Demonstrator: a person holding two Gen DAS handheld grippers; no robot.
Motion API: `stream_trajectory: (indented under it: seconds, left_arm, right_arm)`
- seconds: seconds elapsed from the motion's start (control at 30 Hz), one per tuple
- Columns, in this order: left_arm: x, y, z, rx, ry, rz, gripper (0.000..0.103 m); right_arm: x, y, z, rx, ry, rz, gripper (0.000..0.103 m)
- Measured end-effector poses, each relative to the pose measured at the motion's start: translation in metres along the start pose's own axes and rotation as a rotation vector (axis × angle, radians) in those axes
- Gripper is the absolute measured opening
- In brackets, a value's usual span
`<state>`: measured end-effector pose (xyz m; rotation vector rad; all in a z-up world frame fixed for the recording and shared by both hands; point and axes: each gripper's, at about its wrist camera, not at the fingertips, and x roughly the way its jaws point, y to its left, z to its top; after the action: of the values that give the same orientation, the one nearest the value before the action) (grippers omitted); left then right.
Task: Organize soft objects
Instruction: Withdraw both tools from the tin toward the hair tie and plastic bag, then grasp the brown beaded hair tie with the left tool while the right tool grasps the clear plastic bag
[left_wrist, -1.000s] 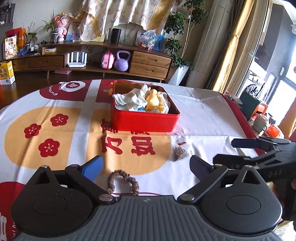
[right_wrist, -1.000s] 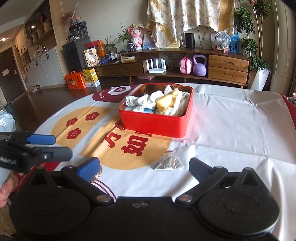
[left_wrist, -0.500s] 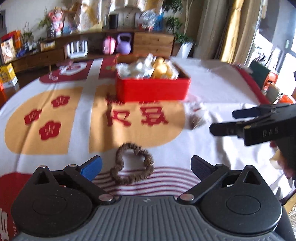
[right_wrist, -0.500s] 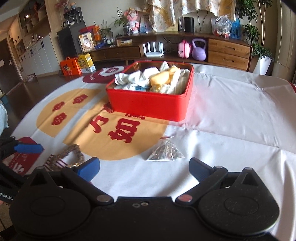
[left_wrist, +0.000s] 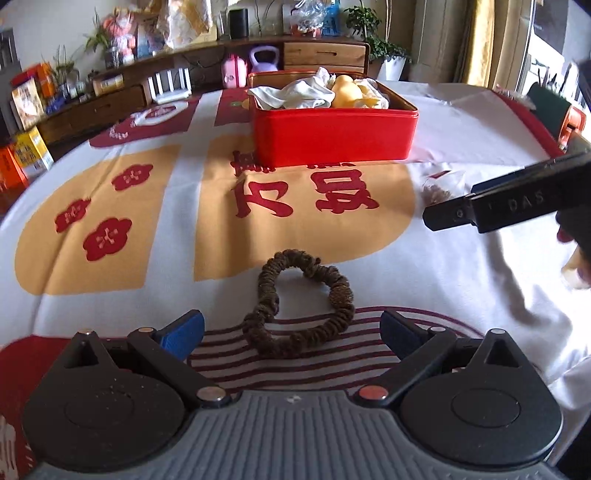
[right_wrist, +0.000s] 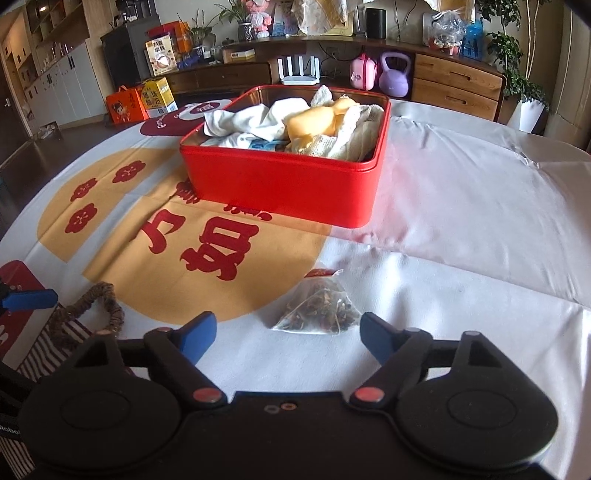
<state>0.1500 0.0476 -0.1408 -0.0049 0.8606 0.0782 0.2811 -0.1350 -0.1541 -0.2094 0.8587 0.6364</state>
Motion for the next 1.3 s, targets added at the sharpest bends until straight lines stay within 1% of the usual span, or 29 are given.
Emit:
stream_trajectory:
  seconds: [0.1,0.13,0.2,0.23,0.3,0.37,0.4,0.5,0.57,0.6,0.63,0.67,0.7,0.73,0.8,0.87,0.93,1.0,1.3]
  left_arm:
    - [0.003,-0.002,-0.001,0.018,-0.006,0.007,0.1]
    - [0.004,-0.002,0.0,0.019,-0.003,0.008,0.096]
    - [0.005,-0.003,0.0,0.022,-0.012,0.014,0.094]
    - [0.004,-0.003,0.0,0.027,-0.019,0.016,0.091]
    - [0.003,-0.004,0.001,0.033,-0.029,0.01,0.083]
    - [0.003,-0.005,0.001,0.032,-0.032,-0.002,0.072]
    - [0.003,-0.005,0.002,0.03,-0.032,-0.005,0.07]
    - [0.003,-0.005,0.003,0.018,-0.032,-0.003,0.063]
    - [0.003,-0.003,0.005,0.008,-0.033,0.002,0.055]
    - [0.003,-0.003,0.005,0.005,-0.033,0.005,0.052]
    - [0.002,-0.002,0.006,0.0,-0.034,0.01,0.047]
    - [0.002,0.0,0.006,-0.008,-0.036,0.017,0.04]
    - [0.002,0.002,0.006,-0.018,-0.037,0.022,0.038]
    - [0.002,0.004,0.007,-0.028,-0.037,0.025,0.033]
    - [0.003,0.008,0.008,-0.045,-0.037,0.022,0.032]
    - [0.003,0.01,0.008,-0.058,-0.038,0.022,0.026]
    - [0.003,0.013,0.009,-0.071,-0.036,0.022,0.024]
    - [0.003,0.016,0.01,-0.093,-0.034,0.011,0.022]
    - [-0.001,0.024,0.014,-0.147,-0.034,-0.014,0.02]
  right_arm:
    - [0.005,-0.001,0.001,0.001,0.004,-0.009,0.076]
    - [0.006,-0.001,0.001,0.0,0.006,-0.01,0.076]
    - [0.007,-0.001,0.001,-0.005,0.006,-0.014,0.069]
    - [0.007,-0.001,0.001,-0.008,0.005,-0.018,0.067]
    - [0.007,-0.001,0.001,-0.013,-0.004,-0.027,0.058]
    - [0.006,-0.001,0.001,-0.016,-0.008,-0.031,0.052]
    - [0.006,-0.001,0.001,-0.016,-0.01,-0.03,0.047]
    - [0.005,-0.002,0.0,-0.015,-0.015,-0.026,0.04]
    - [0.004,-0.002,0.0,-0.013,-0.017,-0.022,0.036]
    - [0.004,-0.002,0.0,-0.011,-0.019,-0.019,0.034]
    - [0.003,-0.001,0.0,-0.009,-0.02,-0.017,0.032]
    - [0.003,-0.001,-0.001,-0.006,-0.021,-0.014,0.028]
    - [0.003,-0.001,0.0,-0.004,-0.022,-0.011,0.025]
    - [0.002,-0.001,0.0,-0.001,-0.023,-0.008,0.024]
    - [0.001,0.0,-0.001,0.002,-0.026,-0.003,0.019]
    - [-0.002,0.001,-0.002,0.004,-0.037,0.003,0.013]
    - [-0.005,0.002,-0.002,0.008,-0.047,0.004,0.012]
    - [-0.008,0.002,-0.002,0.013,-0.059,0.008,0.008]
    - [-0.026,0.007,-0.003,0.022,-0.099,0.029,0.008]
